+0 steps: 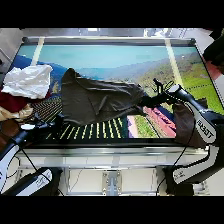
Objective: Fold the shirts.
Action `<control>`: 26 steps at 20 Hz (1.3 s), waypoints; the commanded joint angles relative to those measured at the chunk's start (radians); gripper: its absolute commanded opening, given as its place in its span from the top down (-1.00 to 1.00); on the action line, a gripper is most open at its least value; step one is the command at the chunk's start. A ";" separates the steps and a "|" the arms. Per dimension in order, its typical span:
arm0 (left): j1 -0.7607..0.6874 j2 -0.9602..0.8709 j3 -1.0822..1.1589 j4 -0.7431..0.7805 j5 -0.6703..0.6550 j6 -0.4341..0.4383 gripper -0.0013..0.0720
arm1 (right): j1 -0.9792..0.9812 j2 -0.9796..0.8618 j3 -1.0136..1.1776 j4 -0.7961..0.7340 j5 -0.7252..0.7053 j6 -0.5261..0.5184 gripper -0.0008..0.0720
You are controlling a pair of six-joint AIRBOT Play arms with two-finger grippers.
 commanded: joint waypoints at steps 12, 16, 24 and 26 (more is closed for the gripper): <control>0.074 0.135 0.055 0.003 -0.138 0.174 0.94 | 0.004 0.146 0.005 0.095 0.016 -0.126 0.94; 0.294 0.449 0.194 0.003 -0.348 0.194 0.94 | 0.004 0.481 0.005 -0.122 0.143 -0.026 0.94; 0.600 0.768 0.767 0.041 -0.454 0.191 0.94 | 0.004 1.187 0.217 -0.280 0.209 0.187 0.94; 0.599 0.729 0.932 0.075 -0.460 0.193 0.94 | 0.004 1.208 0.364 -0.321 0.215 0.192 0.94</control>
